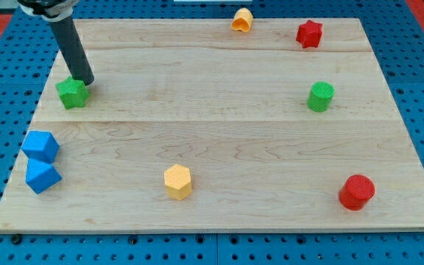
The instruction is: Slide the green circle towards the center left of the board
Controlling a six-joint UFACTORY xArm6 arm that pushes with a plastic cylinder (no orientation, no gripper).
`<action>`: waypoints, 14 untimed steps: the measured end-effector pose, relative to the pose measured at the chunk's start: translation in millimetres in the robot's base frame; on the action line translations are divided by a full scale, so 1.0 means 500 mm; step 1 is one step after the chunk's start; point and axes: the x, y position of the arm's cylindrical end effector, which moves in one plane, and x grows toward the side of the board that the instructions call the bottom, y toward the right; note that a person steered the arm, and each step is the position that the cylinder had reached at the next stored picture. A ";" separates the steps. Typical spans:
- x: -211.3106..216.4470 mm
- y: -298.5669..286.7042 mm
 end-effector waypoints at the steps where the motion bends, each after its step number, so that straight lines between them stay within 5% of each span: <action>1: 0.103 -0.014; 2: 0.154 0.047; 5: -0.046 0.733; 7: -0.013 0.874; 10: 0.104 0.676; 12: 0.149 0.840; 14: 0.152 0.645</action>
